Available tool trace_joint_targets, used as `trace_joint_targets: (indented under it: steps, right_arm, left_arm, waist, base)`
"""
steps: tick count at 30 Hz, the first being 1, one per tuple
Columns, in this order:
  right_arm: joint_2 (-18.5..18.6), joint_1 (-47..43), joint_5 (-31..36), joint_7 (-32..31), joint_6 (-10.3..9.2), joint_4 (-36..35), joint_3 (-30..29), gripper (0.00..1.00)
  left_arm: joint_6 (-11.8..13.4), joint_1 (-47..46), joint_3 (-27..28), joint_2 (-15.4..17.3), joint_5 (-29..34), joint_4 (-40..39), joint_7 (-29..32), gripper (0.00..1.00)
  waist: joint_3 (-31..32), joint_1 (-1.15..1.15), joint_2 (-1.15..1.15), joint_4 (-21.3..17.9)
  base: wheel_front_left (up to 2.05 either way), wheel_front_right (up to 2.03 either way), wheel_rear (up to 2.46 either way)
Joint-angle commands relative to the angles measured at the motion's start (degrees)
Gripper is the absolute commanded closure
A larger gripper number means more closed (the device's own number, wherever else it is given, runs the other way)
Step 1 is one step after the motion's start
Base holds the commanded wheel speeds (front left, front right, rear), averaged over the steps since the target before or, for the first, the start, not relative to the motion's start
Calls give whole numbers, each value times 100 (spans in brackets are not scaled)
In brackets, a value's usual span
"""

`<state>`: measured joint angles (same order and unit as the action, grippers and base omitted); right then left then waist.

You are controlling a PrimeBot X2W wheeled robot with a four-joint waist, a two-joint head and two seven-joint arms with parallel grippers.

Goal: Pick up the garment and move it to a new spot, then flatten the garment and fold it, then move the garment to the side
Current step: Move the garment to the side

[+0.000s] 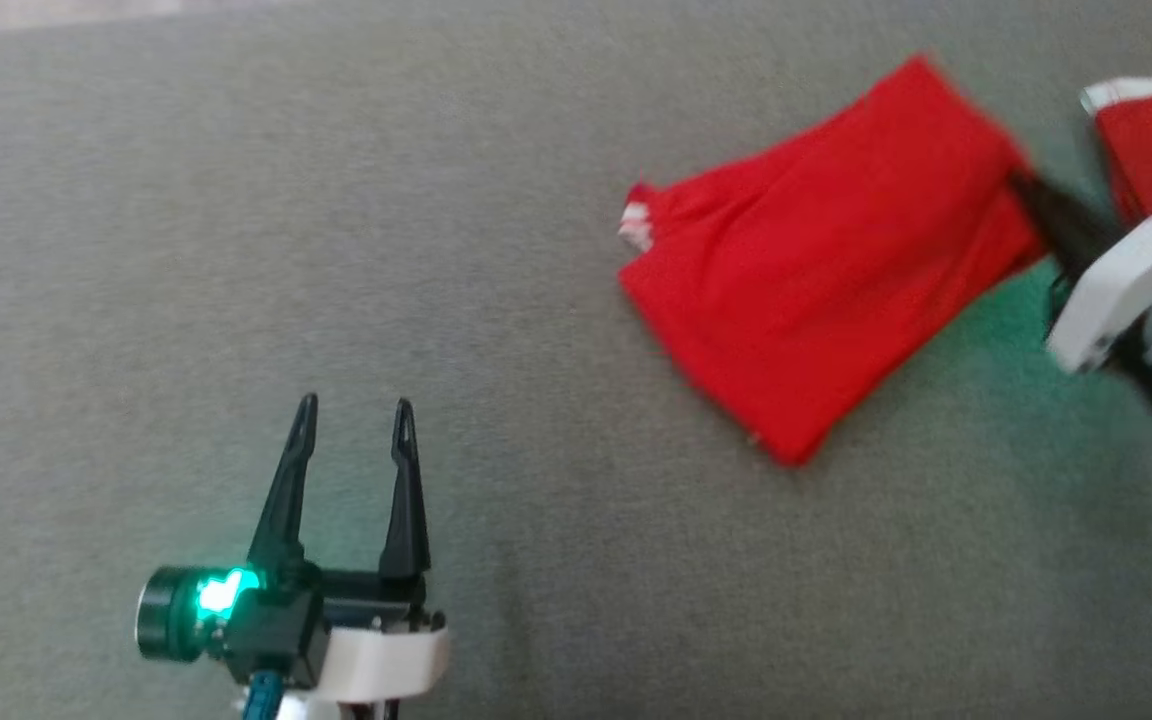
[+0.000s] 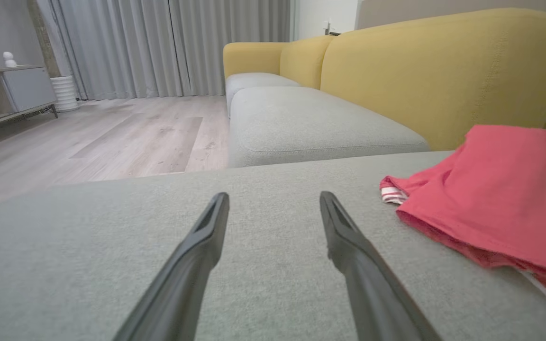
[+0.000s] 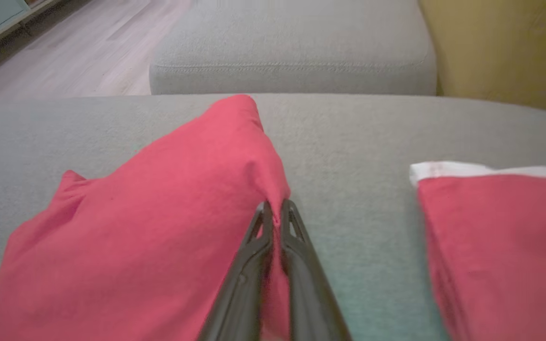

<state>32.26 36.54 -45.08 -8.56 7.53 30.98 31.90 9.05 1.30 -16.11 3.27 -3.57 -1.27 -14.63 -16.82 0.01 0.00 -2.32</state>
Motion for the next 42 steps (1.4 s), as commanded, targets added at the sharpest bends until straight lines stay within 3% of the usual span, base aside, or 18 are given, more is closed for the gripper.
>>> trace_joint_targets:
  steps: [1,11,17,24,25,26,27,35,42]
  right_arm:
    - [361,186,50,49,-4,-230,12,100]
    - [1208,666,100,-132,-4,-658,-458,100]
    - [1718,414,171,-352,-4,-890,-1274,100]
    - [1872,-76,380,-691,-4,-872,-2214,100]
    - [1855,-157,423,-746,-4,-865,-2340,97]
    - [1813,-232,462,-799,-4,-862,-2465,33]
    - [1760,-305,526,-834,-4,-872,-2577,0]
    - [1018,-901,1169,-936,-4,-1359,-3070,0]
    - [1,-1568,1358,-548,-4,-2098,-2612,0]
  left_arm:
    - [-6,-219,171,-39,48,-200,-37,0]
    - [-123,-611,136,-39,127,-143,-37,0]
    - [-219,-897,211,-13,190,-70,-37,0]
    - [-257,-1087,281,-3,203,-76,-37,0]
    - [-262,-1097,286,-5,184,-71,-37,0]
    - [-271,-1105,295,-7,146,-75,-37,0]
    - [-291,-1107,304,-10,88,-77,-37,0]
    - [-572,-914,383,-32,-441,-152,-37,0]
    - [-666,-595,486,-37,-544,-15,-37,0]
  waist:
    - [-259,-1,0,-248]
    - [-796,-1,0,-693]
    - [-1069,-1,0,-897]
    - [-1200,-1,0,-904]
    - [-1205,-1,0,-894]
    - [-1206,-1,0,-884]
    - [-1197,-1,0,-873]
    - [-826,-1,0,-789]
    - [-167,-1,0,-696]
  base:
    - [0,0,0]
    - [0,0,0]
    - [0,0,0]
    - [0,0,0]
    - [0,0,0]
    - [0,0,0]
    - [0,0,0]
    - [0,0,0]
    - [0,0,0]
